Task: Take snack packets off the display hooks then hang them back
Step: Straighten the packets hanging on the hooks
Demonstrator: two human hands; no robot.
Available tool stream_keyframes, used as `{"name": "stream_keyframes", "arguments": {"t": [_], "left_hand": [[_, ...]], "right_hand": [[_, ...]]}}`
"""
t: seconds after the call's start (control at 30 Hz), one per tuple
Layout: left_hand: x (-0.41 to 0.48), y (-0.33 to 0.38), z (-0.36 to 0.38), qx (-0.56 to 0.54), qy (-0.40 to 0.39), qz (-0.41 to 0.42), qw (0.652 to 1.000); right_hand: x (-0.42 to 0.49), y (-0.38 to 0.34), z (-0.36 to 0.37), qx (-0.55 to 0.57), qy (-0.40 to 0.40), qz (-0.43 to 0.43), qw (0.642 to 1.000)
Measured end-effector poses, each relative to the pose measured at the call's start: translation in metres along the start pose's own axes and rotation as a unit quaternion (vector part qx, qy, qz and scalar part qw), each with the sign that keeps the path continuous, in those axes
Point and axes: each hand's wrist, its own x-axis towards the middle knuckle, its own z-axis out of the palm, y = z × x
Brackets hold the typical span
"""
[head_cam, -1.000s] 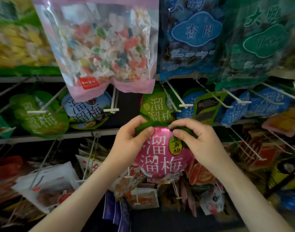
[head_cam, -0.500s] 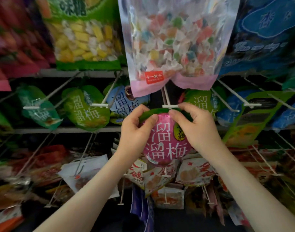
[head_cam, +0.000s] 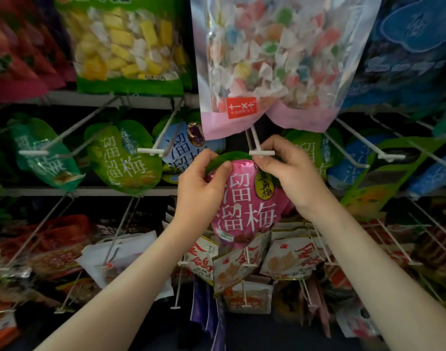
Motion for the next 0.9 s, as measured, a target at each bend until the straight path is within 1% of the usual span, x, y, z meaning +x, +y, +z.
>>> {"name": "stream_keyframes", "arguments": {"t": [0.07, 0.13, 0.2, 0.27, 0.3, 0.33, 0.37, 0.4, 0.43, 0.5, 0.53, 0.57, 0.6, 0.63, 0.67, 0.7, 0.77, 0.8, 0.83, 0.9], "left_hand": [[0.005, -0.005, 0.004, 0.009, 0.009, -0.007, 1.000], [0.012, -0.013, 0.009, 0.006, 0.017, -0.026, 1.000], [0.022, -0.019, 0.014, 0.030, 0.024, -0.027, 0.999], [0.034, -0.024, 0.020, 0.076, 0.039, -0.016, 0.996], [0.040, -0.028, 0.023, 0.099, 0.051, -0.015, 0.994], [0.046, -0.031, 0.026, 0.117, 0.062, -0.014, 0.991], [0.050, -0.034, 0.030, 0.139, 0.078, -0.007, 0.987], [0.053, -0.039, 0.033, 0.180, 0.100, 0.018, 0.978], [0.055, -0.045, 0.038, 0.249, 0.123, 0.057, 0.959], [0.049, -0.057, 0.049, 0.387, 0.147, 0.138, 0.900], [0.045, -0.062, 0.054, 0.433, 0.135, 0.175, 0.874], [0.041, -0.067, 0.058, 0.473, 0.105, 0.203, 0.851], [0.038, -0.073, 0.061, 0.514, 0.069, 0.215, 0.827], [0.037, -0.081, 0.063, 0.555, 0.033, 0.208, 0.805], [0.038, -0.085, 0.064, 0.588, -0.001, 0.191, 0.786], [0.040, -0.087, 0.064, 0.608, -0.029, 0.166, 0.776], [0.046, -0.089, 0.064, 0.628, -0.077, 0.123, 0.764], [0.048, -0.091, 0.065, 0.628, -0.104, 0.104, 0.764], [0.050, -0.091, 0.066, 0.622, -0.122, 0.084, 0.769], [0.050, -0.091, 0.068, 0.611, -0.132, 0.066, 0.778]], "right_hand": [[0.000, 0.011, -0.002, -0.007, -0.009, -0.024, 1.000], [-0.003, 0.023, 0.000, -0.063, 0.038, -0.084, 0.994], [-0.004, 0.034, 0.004, -0.134, 0.094, -0.169, 0.972], [0.000, 0.048, 0.007, -0.248, 0.122, -0.219, 0.936], [0.003, 0.055, 0.008, -0.313, 0.121, -0.217, 0.917], [0.006, 0.062, 0.009, -0.362, 0.109, -0.197, 0.905], [0.010, 0.069, 0.010, -0.390, 0.086, -0.170, 0.901], [0.014, 0.076, 0.011, -0.404, 0.058, -0.145, 0.901], [0.018, 0.081, 0.011, -0.416, 0.033, -0.122, 0.900], [0.031, 0.089, 0.011, -0.442, -0.010, -0.073, 0.894], [0.037, 0.091, 0.011, -0.451, -0.024, -0.055, 0.891], [0.041, 0.092, 0.009, -0.455, -0.032, -0.048, 0.889], [0.043, 0.094, 0.006, -0.449, -0.034, -0.054, 0.891], [0.042, 0.095, 0.001, -0.436, -0.027, -0.069, 0.897], [0.037, 0.096, -0.005, -0.415, -0.006, -0.093, 0.905], [0.031, 0.098, -0.012, -0.392, 0.030, -0.119, 0.912], [0.013, 0.107, -0.029, -0.370, 0.137, -0.147, 0.907], [0.004, 0.110, -0.039, -0.361, 0.187, -0.130, 0.904], [-0.001, 0.113, -0.049, -0.349, 0.229, -0.091, 0.904], [0.001, 0.124, -0.072, -0.309, 0.293, 0.012, 0.905]]}}
